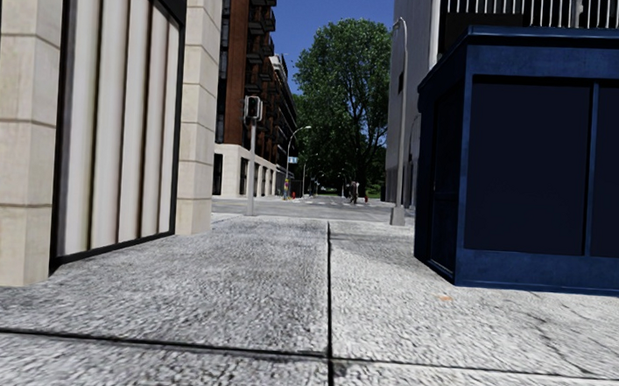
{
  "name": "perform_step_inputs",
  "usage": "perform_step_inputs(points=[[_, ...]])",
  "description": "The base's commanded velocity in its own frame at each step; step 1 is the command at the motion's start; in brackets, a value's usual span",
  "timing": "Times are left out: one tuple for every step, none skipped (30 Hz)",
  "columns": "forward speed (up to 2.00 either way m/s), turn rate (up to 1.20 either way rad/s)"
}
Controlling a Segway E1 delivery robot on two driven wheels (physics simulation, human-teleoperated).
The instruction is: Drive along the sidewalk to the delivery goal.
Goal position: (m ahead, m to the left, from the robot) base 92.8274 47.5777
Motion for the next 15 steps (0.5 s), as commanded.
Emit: perform_step_inputs(points=[[2.0,0.0],[2.0,0.0],[2.0,0.0],[2.0,0.0],[2.0,0.0],[2.0,0.0],[2.0,0.0],[2.0,0.0],[2.0,0.0],[2.0,0.0],[2.0,0.0],[2.0,0.0],[2.0,0.0],[2.0,0.0],[2.0,0.0]])
